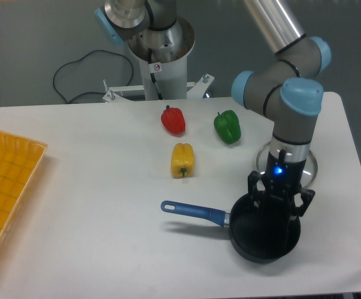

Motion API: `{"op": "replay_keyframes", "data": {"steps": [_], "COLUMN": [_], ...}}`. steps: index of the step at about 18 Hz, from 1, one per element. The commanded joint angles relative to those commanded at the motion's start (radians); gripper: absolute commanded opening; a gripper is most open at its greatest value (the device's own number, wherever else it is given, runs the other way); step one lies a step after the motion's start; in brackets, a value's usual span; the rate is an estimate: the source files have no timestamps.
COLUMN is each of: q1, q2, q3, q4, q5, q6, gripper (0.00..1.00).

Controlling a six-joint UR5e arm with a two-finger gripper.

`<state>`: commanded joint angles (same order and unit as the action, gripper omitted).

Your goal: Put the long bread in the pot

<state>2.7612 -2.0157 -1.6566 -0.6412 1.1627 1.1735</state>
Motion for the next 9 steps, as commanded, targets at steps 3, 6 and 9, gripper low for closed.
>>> {"op": "replay_keyframes", "data": {"steps": [3, 6, 9], "q1": [0.011, 0.015, 0.017], "q2": [0.029, 0.048, 0.061], "q3": [-0.044, -0.074, -0.078], "q4": [-0.002, -0.008, -0.017], "q5": [0.002, 0.003, 0.005], "q6": [-0.002, -0.009, -0.014], "gripper": [0.90, 0.97, 0.98]}}
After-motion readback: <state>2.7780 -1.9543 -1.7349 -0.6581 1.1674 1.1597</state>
